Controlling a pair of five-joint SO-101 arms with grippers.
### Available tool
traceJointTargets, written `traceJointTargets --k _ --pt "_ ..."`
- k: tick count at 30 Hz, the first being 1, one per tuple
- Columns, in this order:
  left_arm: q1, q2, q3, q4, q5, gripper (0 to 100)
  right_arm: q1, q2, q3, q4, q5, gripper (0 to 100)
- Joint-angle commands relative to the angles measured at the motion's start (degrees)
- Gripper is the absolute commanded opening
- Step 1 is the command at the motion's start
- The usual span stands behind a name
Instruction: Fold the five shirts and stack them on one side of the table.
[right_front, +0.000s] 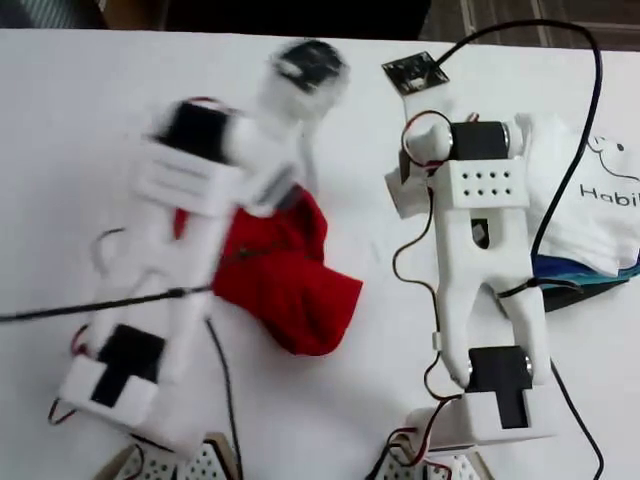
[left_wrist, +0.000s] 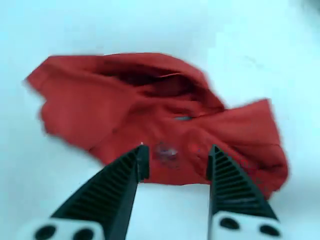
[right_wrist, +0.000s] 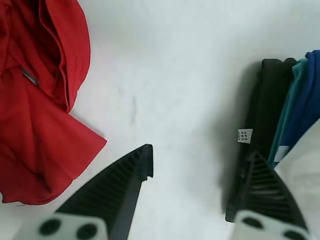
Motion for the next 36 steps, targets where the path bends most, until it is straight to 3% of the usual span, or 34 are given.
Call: traceJointTargets --k 1,6,12,16,23,36 --pt "-16.4 -3.8 -0.2 0.9 0.2 20 -4.0 -2.8 -0.3 -0.7 0.0 29.6" --pt "-37.5 -3.8 -0.2 0.8 0.0 20 -12.4 -2.8 -0.2 -8.2 -0.1 29.6" --pt "-51.3 -3.8 3.5 -1.8 -0.4 20 -23.9 -2.8 -0.5 -13.5 0.0 29.6" --pt "-55.1 -4.0 6.8 -2.0 -5.5 20 -29.2 -0.3 -0.4 -17.7 -0.2 29.5" --pt "-60.1 -4.1 10.8 -1.9 -6.8 20 -29.9 16.7 -3.3 -30.5 -0.4 29.5" --pt "-62.1 -4.1 11.9 -1.9 -6.6 20 -30.8 48.2 -42.6 -23.4 -0.4 29.4"
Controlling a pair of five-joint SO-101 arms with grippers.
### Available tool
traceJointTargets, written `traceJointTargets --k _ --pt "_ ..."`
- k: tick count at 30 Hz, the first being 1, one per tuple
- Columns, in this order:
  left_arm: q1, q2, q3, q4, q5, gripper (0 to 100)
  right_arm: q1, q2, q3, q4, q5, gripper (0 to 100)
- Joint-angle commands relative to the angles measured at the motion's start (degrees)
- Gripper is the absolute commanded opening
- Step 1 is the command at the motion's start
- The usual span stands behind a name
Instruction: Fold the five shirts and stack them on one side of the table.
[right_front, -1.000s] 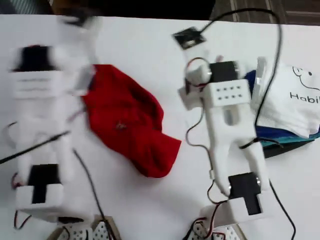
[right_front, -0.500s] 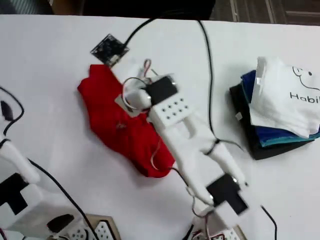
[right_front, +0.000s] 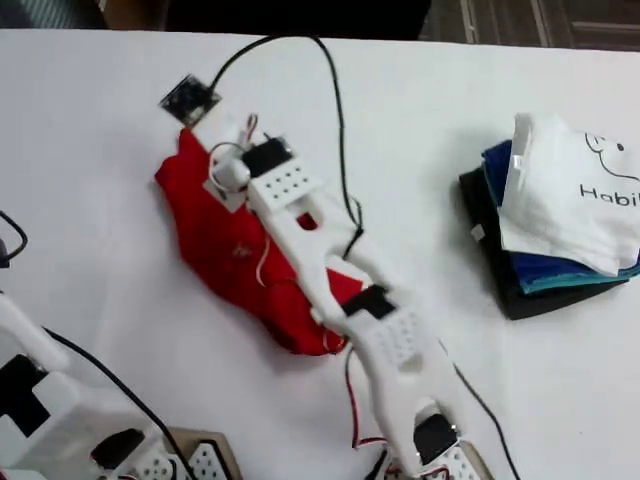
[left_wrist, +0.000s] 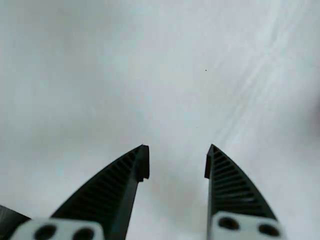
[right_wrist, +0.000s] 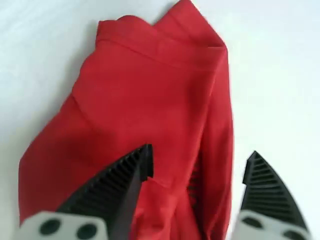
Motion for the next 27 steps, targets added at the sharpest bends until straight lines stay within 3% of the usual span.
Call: traceJointTargets --k 1,7,12,20,23,27 --pt "-0.3 -3.3 -0.3 -0.4 -0.5 20 -0.5 6.0 -11.4 2.2 -0.4 29.4" --pt "-0.3 -3.3 -0.4 -0.4 -0.6 20 -0.1 14.0 -21.4 3.7 -0.4 25.7" --pt "-0.3 -3.3 -0.3 -0.4 -0.6 20 2.3 14.6 -27.5 8.7 -0.4 0.8" --pt "1.1 -2.9 0.0 -0.4 -0.4 20 8.2 14.6 -41.3 23.7 -0.4 2.1" --pt "6.7 -3.0 0.0 -1.8 -0.2 20 7.9 15.1 -46.1 27.7 -0.4 2.1" --pt "16.6 -2.8 0.1 -7.2 3.9 20 3.8 15.3 -45.9 25.7 -0.1 2.5"
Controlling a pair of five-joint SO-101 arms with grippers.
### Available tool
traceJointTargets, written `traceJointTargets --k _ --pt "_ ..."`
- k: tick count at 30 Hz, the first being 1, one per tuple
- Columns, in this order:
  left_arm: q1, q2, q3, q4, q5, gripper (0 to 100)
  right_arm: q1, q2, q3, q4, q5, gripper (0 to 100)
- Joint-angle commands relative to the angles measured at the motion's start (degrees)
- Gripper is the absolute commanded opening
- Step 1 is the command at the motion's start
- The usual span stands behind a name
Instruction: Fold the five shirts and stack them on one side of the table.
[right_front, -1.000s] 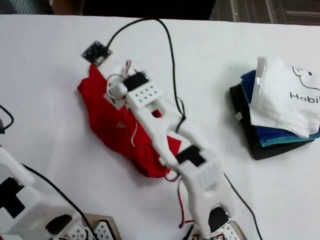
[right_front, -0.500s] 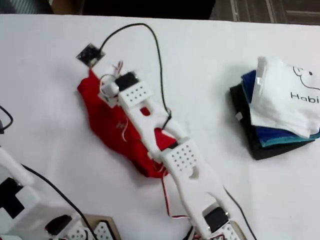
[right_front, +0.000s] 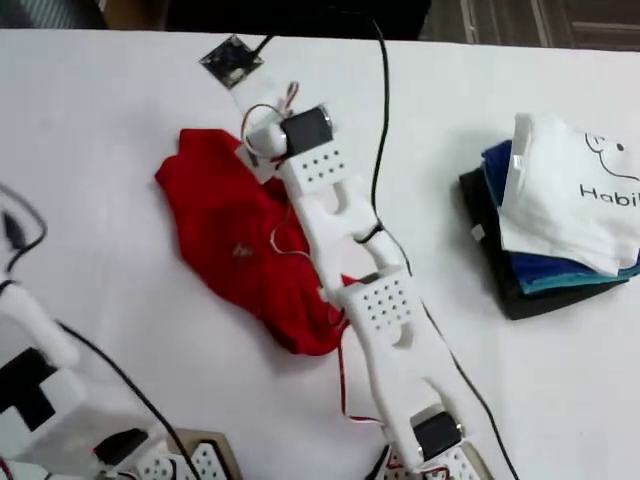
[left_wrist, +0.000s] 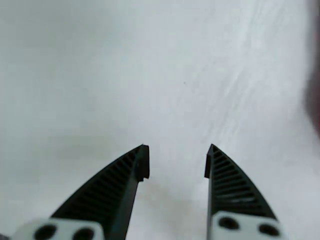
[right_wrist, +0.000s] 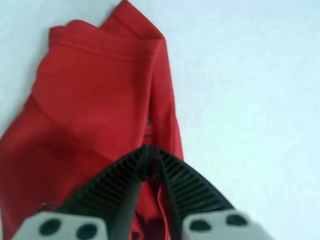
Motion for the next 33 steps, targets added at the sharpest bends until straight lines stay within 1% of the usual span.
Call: traceJointTargets --k 1,3,7,9,12,16,19,20,24,26,27,30,33 --pt "9.1 -2.8 0.3 -5.8 4.6 20 -3.3 0.0 -0.9 -3.0 -0.1 2.5" --pt "13.8 -2.8 2.3 -10.5 7.8 20 -4.3 1.8 1.9 -7.3 -0.1 4.8" --pt "21.0 -2.9 9.5 -19.7 12.7 20 -4.2 7.0 4.2 -12.4 0.0 15.9" --pt "22.2 -2.9 13.1 -23.6 14.7 20 -4.1 8.9 3.4 -12.7 -0.4 18.9" --pt "22.1 -2.9 18.2 -28.7 17.8 20 -4.4 11.9 2.0 -13.8 -0.4 19.1" --pt "22.1 -3.0 23.3 -32.6 20.6 20 -4.4 14.4 2.0 -15.5 -0.4 19.1" --pt "22.1 -3.0 25.4 -34.7 20.9 20 -4.8 15.0 2.0 -16.0 -0.5 18.7" --pt "22.1 -3.0 25.7 -35.2 20.8 20 -4.8 15.1 2.0 -16.1 -0.5 17.2" --pt "22.1 -2.9 27.1 -35.3 20.7 20 -4.0 15.0 1.6 -16.2 -0.5 0.9" --pt "22.1 -2.9 28.4 -37.1 20.7 20 -2.9 15.0 -0.4 -15.9 -0.5 2.9" --pt "22.1 -2.9 29.2 -38.3 20.7 20 -2.0 14.9 -2.0 -15.3 -0.5 1.9" --pt "22.1 -2.9 32.0 -42.2 20.7 20 0.5 14.9 -9.3 -10.8 -0.5 2.1" --pt "22.1 -2.9 33.0 -43.5 20.7 20 3.3 11.6 -9.3 -8.8 -0.4 2.1"
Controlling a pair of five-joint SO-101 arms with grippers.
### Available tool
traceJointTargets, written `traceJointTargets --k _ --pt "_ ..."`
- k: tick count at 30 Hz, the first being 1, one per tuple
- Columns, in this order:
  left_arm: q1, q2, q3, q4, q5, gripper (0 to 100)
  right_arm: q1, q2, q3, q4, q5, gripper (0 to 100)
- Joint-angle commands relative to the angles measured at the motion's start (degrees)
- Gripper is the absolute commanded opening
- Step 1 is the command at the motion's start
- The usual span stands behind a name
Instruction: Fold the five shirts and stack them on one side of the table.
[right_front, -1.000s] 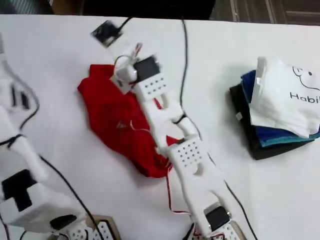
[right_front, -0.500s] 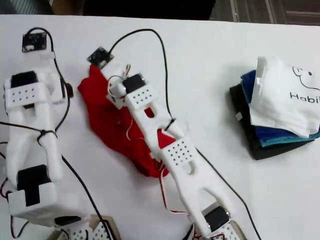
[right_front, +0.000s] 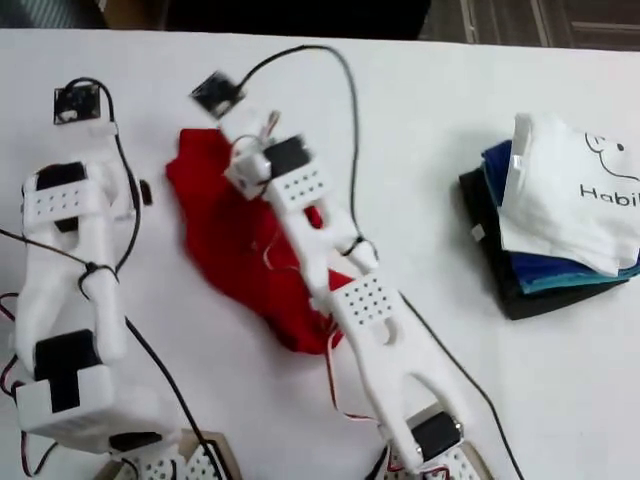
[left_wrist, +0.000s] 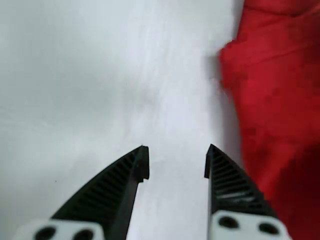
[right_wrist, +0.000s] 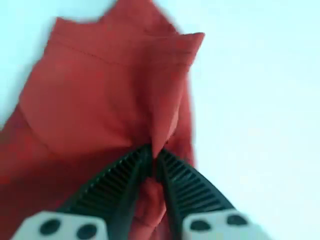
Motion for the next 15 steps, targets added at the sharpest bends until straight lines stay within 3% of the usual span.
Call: traceJointTargets --k 1,8,15 --pt "0.5 -3.0 -0.1 -1.9 0.3 20 3.7 -5.8 -3.0 2.9 -0.4 2.1" --pt "0.5 -3.1 0.0 -1.9 0.3 20 4.7 -15.6 -2.9 8.7 -0.1 2.1" --pt "0.7 -3.1 0.0 -1.9 0.4 20 7.8 -11.8 -2.9 13.6 -0.4 2.1"
